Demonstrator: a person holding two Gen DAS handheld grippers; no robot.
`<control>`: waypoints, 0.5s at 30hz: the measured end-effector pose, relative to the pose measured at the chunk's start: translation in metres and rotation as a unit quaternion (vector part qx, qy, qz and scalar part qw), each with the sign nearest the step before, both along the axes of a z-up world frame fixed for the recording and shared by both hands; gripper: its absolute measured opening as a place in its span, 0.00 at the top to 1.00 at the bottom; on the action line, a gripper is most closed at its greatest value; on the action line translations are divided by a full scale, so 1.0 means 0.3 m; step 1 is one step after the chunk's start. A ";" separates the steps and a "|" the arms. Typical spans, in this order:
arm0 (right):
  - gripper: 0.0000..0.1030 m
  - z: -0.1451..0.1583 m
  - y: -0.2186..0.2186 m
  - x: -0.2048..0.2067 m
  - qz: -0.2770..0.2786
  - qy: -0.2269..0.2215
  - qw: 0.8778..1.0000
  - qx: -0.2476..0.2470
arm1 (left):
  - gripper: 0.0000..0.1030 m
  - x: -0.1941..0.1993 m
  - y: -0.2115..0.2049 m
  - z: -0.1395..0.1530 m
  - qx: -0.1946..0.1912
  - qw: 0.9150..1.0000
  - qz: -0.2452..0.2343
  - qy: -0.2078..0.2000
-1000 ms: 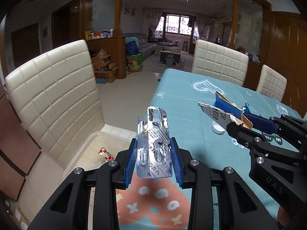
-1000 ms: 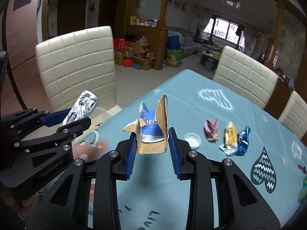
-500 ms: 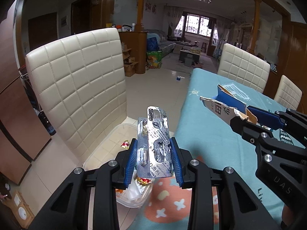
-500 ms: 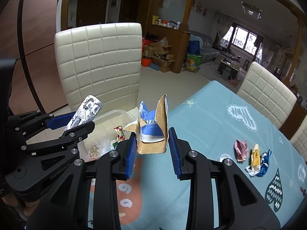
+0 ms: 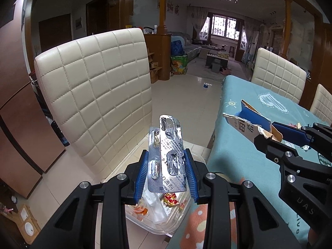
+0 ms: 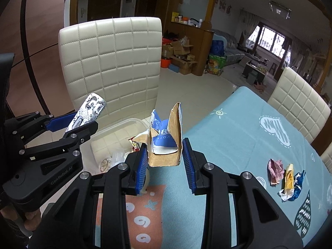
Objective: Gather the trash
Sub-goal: 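Carry the blister pack and carton over the clear bin, then open the left tool over the bin while the right tool releases the carton into it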
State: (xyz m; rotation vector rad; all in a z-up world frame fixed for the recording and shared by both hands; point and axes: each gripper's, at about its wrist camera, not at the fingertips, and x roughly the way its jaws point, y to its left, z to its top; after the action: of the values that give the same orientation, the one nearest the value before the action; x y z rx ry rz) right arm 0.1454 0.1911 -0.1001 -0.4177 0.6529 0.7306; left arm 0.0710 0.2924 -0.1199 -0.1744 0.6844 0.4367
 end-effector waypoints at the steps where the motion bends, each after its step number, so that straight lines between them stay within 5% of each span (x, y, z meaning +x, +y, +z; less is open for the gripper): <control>1: 0.67 -0.004 0.002 0.006 0.000 0.001 1.000 0.000 | 0.67 0.004 -0.003 -0.003 0.002 1.000 0.001 0.002; 15: 0.67 -0.036 0.055 0.049 0.016 0.008 1.000 0.003 | 0.63 0.042 0.062 -0.026 -0.002 1.000 0.013 0.012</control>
State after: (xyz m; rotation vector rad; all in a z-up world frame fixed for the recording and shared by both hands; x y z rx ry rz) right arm 0.1600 0.2075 -0.1110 -0.4170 0.6606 0.7669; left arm 0.0837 0.3110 -0.1276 -0.1830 0.7073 0.4623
